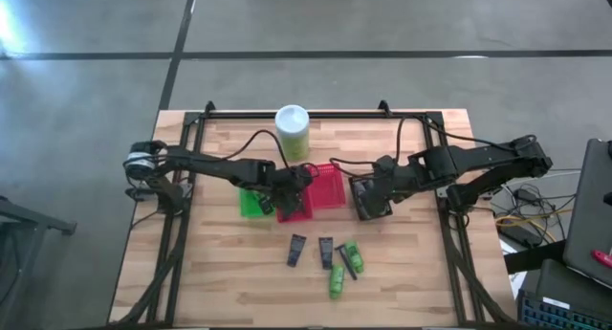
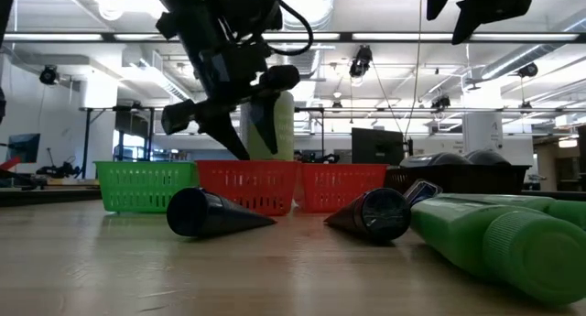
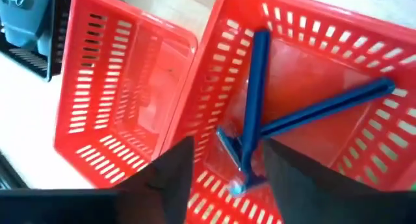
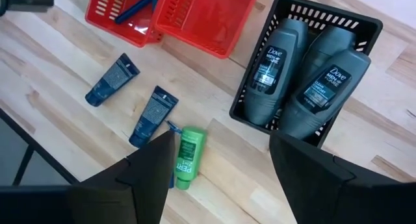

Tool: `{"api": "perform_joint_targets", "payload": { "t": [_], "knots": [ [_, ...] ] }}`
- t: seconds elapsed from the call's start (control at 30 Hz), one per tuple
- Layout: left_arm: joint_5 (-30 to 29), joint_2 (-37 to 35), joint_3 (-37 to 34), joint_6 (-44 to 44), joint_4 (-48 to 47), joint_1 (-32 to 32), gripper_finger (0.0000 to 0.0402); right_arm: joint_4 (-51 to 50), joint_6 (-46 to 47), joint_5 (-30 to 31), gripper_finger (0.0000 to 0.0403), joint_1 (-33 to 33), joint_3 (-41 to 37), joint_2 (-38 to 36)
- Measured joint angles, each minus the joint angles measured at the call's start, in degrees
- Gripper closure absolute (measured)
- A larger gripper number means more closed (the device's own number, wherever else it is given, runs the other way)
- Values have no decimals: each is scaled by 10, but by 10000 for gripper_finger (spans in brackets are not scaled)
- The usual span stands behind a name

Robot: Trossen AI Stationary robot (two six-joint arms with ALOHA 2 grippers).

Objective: Pick & Place Travel size toiletries
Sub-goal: Put the blue shave cream into the right orange bin

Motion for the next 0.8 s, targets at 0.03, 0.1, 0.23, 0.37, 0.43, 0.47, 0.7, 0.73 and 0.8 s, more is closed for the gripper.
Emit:
{"api": "perform_joint_targets", "payload": {
  "t": [0.03, 0.1, 0.23, 0.37, 0.43, 0.47, 0.7, 0.73, 0.8],
  "knots": [
    [-8, -4, 2, -1, -6, -1, 200, 0, -1, 0, 154, 0, 0, 0],
    [-37, -20, 8, -9, -19, -5, 185, -3, -2, 1, 147, 0, 0, 0],
    [-83, -66, 15, -47, -41, -24, 173, -9, -4, 1, 134, 0, 0, 0],
    [-113, -106, 15, -206, -45, -54, 172, -10, -10, 1, 120, 0, 0, 0],
    [-122, -120, 15, -346, -60, -63, 172, -10, -10, 1, 113, 0, 0, 0],
    [-120, -127, 17, -430, -75, -65, 172, -10, -10, 1, 110, 0, 0, 0],
    [-31, -150, 17, -1007, -146, -77, 182, -10, -8, 10, 86, -2, 0, 0],
    [-25, -150, 13, -1051, -148, -83, 184, -10, -8, 14, 83, -2, 0, 0],
    [-22, -149, 5, -1119, -149, -96, 187, -10, -14, 16, 77, -4, 0, 0]
  ]
}}
